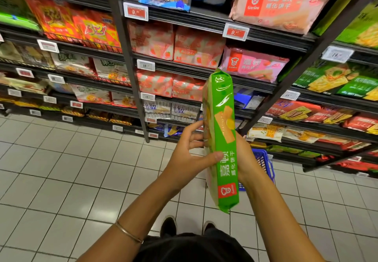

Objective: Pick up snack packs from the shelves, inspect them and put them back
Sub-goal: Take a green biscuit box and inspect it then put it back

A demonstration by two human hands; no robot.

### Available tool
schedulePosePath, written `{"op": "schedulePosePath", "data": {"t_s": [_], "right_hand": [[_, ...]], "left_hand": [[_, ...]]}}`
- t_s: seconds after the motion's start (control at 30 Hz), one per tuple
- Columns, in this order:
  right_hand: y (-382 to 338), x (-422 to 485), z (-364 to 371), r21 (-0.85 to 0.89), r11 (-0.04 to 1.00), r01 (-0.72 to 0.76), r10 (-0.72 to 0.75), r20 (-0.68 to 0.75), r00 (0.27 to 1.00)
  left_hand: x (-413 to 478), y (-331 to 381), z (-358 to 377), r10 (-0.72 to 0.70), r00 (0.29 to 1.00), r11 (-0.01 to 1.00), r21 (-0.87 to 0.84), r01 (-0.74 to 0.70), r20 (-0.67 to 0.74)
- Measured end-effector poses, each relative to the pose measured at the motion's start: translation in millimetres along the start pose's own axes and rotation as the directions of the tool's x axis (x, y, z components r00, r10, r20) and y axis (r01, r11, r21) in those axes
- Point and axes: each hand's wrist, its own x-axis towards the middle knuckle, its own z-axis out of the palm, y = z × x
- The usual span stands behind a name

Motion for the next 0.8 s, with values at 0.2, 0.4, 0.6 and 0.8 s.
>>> {"op": "schedulePosePath", "data": {"t_s": [0.2,0.4,0.6,0.8], "right_hand": [[2.3,1.1,-0.5,-0.006,1.000,-0.005,0.005,-0.014,1.000],[0.0,7.0,-11.1,-0.162,0.986,0.044,-0.055,-0.063,0.997],[-18.3,3.4,-19.4,-0.169,0.975,0.144,-0.131,0.082,0.988],[-22.6,2.0,2.4,-0.111,0.959,0.260,-0.246,0.126,0.961]], "left_hand": [[1.1,-3.3,-6.5,-0.035,0.999,0.999,0.000,0.035,-0.010],[5.9,-5.5,-19.9,-0.049,0.996,0.991,-0.126,0.039,-0.079],[13.9,-8.2,-38.2,-0.174,0.979,0.927,-0.354,0.127,-0.103],[12.6,-11.5,-36.6,-0.344,0.938,0.748,-0.594,0.295,0.033]]}}
